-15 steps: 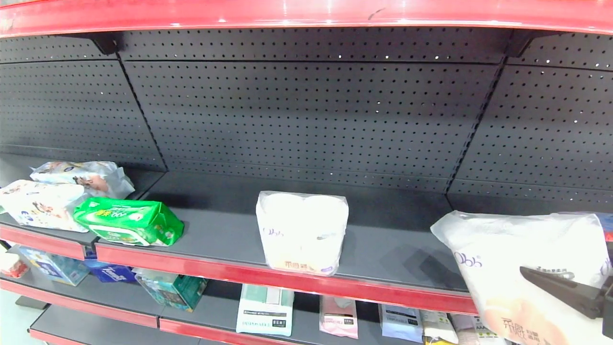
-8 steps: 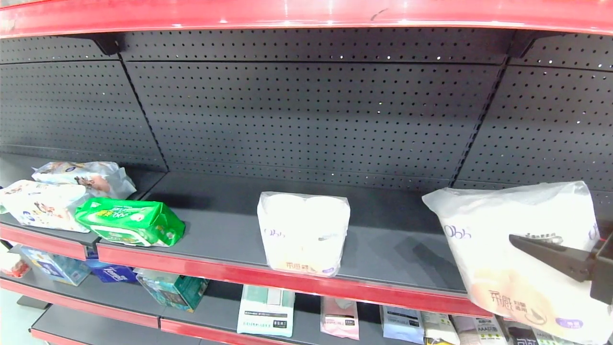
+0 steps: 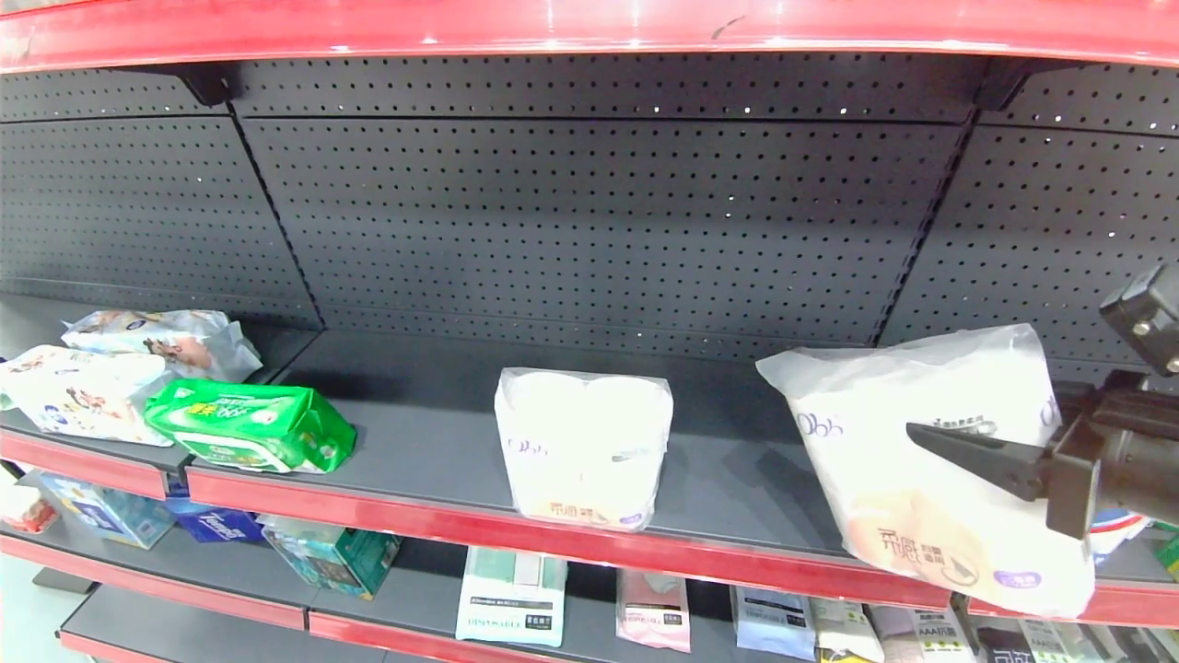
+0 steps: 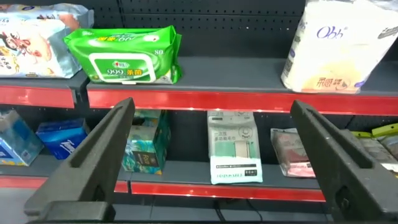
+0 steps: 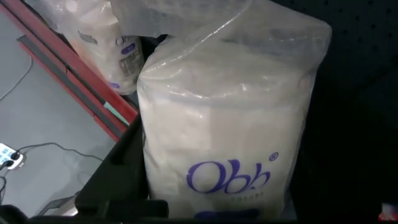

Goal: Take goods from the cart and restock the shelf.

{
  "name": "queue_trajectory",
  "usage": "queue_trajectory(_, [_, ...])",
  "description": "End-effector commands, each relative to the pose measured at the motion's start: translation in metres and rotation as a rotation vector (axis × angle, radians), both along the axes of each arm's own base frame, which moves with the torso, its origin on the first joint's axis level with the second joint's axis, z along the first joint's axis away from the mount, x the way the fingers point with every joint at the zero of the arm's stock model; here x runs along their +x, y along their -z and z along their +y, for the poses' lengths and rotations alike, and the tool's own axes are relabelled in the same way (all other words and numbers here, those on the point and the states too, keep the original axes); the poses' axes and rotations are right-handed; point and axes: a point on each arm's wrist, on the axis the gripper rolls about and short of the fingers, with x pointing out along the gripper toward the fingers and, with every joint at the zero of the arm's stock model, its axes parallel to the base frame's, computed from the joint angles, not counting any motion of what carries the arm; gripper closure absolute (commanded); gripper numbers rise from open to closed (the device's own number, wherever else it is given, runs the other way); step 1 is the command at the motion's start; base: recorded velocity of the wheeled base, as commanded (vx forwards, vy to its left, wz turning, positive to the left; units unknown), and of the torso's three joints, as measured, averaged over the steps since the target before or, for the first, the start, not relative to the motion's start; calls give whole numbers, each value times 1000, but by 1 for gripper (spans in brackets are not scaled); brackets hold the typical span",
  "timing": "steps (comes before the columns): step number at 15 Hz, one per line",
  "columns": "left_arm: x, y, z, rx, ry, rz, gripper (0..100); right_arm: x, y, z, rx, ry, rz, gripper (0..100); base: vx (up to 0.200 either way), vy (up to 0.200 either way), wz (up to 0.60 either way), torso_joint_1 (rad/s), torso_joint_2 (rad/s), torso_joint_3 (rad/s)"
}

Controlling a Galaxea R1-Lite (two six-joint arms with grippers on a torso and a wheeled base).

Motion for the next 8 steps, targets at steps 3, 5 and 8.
queue_trajectory(3, [0,0,0,-1,0,3,0,20,14,11,-11,-30,45,100,0,0,0,0,0,0])
queue_trajectory(5, [0,0,0,-1,0,2,0,33,19,15,-6,-28,33,100,0,0,0,0,0,0])
queue_trajectory(8, [0,0,0,0,0,2,0,46,23,19,13,-15,7,100,0,0,0,0,0,0])
